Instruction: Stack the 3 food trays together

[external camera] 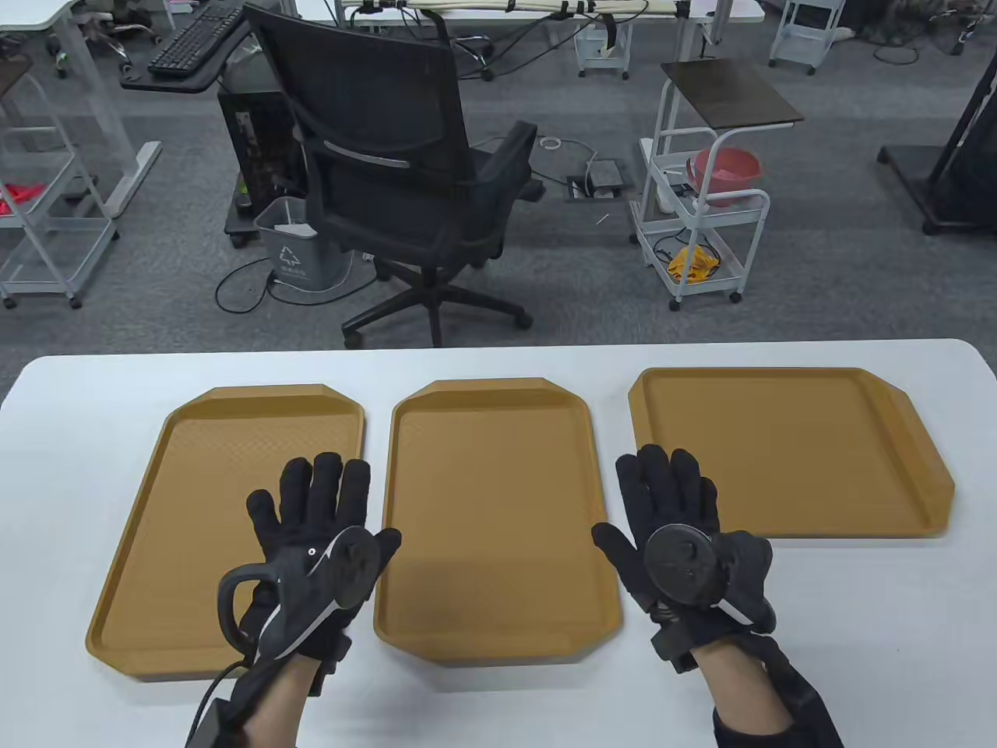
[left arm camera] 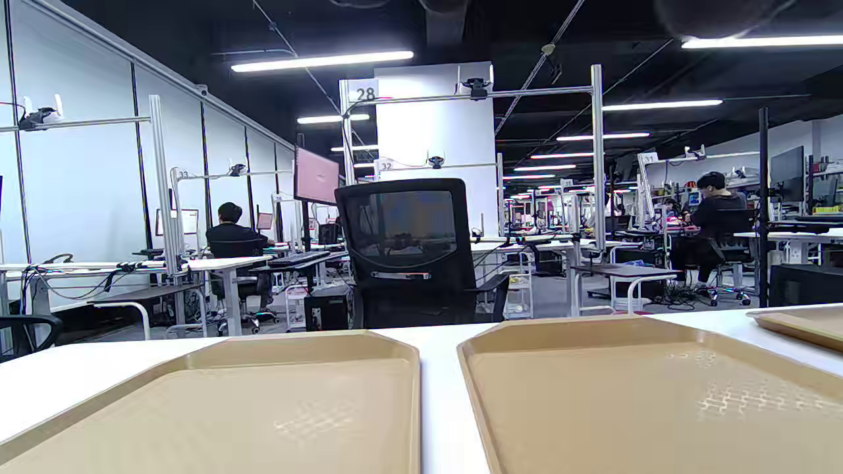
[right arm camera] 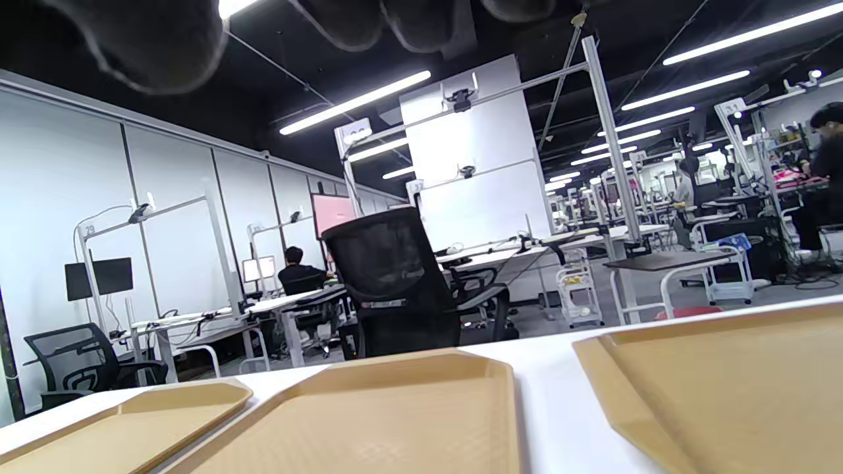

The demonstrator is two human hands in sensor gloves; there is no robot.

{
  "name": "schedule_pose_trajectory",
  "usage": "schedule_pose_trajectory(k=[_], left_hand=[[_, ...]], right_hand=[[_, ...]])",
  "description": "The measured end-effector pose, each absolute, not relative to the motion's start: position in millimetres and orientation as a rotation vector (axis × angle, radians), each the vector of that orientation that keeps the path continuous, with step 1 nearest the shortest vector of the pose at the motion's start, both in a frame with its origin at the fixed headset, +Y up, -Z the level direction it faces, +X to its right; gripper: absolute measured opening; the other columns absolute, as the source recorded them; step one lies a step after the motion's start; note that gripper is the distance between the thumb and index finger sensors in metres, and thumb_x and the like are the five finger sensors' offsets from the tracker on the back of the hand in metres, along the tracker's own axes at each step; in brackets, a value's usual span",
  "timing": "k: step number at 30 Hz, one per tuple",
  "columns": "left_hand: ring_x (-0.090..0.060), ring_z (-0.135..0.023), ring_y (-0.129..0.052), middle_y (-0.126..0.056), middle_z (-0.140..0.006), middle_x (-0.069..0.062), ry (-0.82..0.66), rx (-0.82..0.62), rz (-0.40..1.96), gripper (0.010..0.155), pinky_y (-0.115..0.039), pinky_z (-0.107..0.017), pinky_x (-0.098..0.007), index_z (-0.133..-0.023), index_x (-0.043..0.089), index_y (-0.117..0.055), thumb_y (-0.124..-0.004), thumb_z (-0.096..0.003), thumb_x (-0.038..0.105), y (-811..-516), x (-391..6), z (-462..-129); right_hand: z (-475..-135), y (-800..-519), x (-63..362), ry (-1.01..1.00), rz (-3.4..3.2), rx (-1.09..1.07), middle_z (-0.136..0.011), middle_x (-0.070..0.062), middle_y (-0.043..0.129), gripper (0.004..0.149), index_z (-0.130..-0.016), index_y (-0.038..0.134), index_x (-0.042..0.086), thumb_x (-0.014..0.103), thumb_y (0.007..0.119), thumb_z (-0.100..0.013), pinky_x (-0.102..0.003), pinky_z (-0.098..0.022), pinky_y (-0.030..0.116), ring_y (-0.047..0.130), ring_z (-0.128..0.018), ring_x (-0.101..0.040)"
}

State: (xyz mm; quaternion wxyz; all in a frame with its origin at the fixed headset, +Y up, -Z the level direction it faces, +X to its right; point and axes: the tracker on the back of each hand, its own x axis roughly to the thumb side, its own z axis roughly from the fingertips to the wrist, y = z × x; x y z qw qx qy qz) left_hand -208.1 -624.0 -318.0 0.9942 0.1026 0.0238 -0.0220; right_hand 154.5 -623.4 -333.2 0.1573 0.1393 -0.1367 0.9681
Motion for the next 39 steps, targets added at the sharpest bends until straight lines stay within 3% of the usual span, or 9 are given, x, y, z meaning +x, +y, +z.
schedule_pose_trajectory(k=[14,21,24,31,39], left_hand=[[-0.035,-0.122,-0.031,-0.022,-0.127,0.004,0.050,0.201,-0.042,0.082,-0.032,-0.083,-0.067,-0.115,0.041,-0.023,-0.059,-0.0469,0.071,-623.7,-207.6,-316.6],[-0.034,-0.122,-0.032,-0.023,-0.127,0.004,0.054,0.197,-0.029,0.082,-0.033,-0.083,-0.067,-0.115,0.041,-0.024,-0.058,-0.0471,0.071,-623.6,-209.1,-316.9],[-0.034,-0.122,-0.032,-0.023,-0.127,0.004,0.054,0.190,-0.035,0.082,-0.034,-0.083,-0.066,-0.115,0.041,-0.024,-0.058,-0.0471,0.071,-623.7,-208.5,-316.7],[-0.034,-0.122,-0.033,-0.024,-0.127,0.004,0.049,0.175,-0.032,0.081,-0.034,-0.083,-0.066,-0.115,0.041,-0.024,-0.058,-0.0473,0.071,-624.3,-208.4,-316.9],[-0.034,-0.122,-0.034,-0.024,-0.127,0.004,0.053,0.160,-0.030,0.081,-0.035,-0.083,-0.066,-0.115,0.041,-0.024,-0.058,-0.0474,0.071,-624.5,-209.0,-317.4]], right_hand=[[-338.4,-634.0,158.3,-0.333,2.784,0.309,-0.120,-0.024,0.033,0.076,-0.114,0.033,0.017,0.055,0.064,-0.055,-0.067,-0.073,0.041,0.037,-0.106,-0.058],[-359.3,-679.3,158.8,-0.059,2.828,0.121,-0.115,-0.027,0.046,0.077,-0.113,0.036,0.013,0.055,0.066,-0.055,-0.060,-0.069,0.059,0.063,-0.098,-0.051],[-368.2,-712.2,153.5,0.097,2.901,0.052,-0.111,-0.027,0.053,0.078,-0.112,0.039,0.012,0.055,0.068,-0.054,-0.057,-0.066,0.066,0.073,-0.092,-0.048],[-377.7,-766.6,141.0,0.363,2.963,-0.038,-0.104,-0.025,0.064,0.076,-0.110,0.043,0.011,0.052,0.071,-0.053,-0.050,-0.061,0.072,0.080,-0.083,-0.039],[-381.5,-774.1,133.0,0.301,3.019,-0.124,-0.088,-0.013,0.076,0.069,-0.108,0.051,0.013,0.045,0.076,-0.052,-0.039,-0.050,0.079,0.088,-0.062,-0.019]])
